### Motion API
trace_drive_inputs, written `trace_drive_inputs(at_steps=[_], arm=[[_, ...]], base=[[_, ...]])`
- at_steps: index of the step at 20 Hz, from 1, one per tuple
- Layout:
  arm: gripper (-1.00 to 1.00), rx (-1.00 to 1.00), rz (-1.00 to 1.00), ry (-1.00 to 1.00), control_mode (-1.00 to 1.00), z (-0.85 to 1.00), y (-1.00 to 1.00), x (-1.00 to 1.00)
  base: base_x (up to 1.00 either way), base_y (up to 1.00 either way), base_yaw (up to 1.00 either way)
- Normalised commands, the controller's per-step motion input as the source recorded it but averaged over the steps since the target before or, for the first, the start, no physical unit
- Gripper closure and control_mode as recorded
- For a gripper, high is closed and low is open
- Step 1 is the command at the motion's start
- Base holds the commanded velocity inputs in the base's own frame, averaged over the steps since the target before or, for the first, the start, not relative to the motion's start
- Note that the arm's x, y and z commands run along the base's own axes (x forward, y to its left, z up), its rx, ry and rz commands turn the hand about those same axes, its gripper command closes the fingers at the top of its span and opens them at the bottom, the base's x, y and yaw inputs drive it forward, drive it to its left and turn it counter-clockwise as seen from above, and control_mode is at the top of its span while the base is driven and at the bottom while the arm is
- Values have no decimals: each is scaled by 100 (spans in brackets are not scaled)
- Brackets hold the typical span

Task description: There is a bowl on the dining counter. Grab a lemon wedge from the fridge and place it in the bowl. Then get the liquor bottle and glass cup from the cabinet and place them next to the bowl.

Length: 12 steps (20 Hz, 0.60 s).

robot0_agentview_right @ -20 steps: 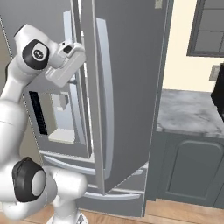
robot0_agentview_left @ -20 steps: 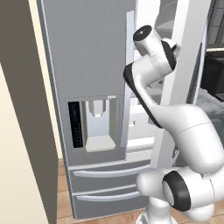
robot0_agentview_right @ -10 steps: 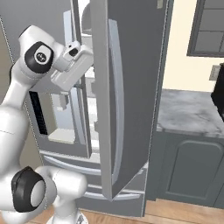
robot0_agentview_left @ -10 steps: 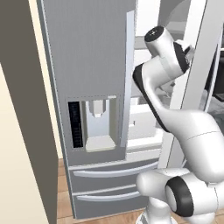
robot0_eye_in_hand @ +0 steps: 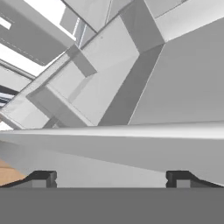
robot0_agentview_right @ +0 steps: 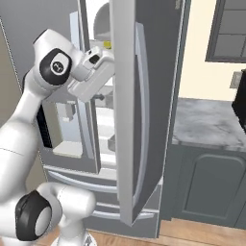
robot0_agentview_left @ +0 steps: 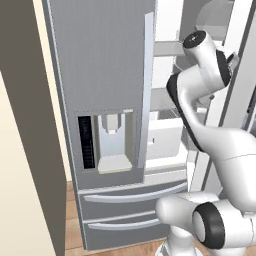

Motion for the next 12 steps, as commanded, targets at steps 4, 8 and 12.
trace_drive_inputs(at_steps=[4, 8, 12], arm=[[-100, 0, 0, 0, -100, 0, -59, -6], [-100, 0, 0, 0, -100, 0, -66, -1], [-100, 0, 3, 0, -100, 1, -65, 0]], base=[[0, 0, 0], [0, 0, 0], [0, 0, 0]])
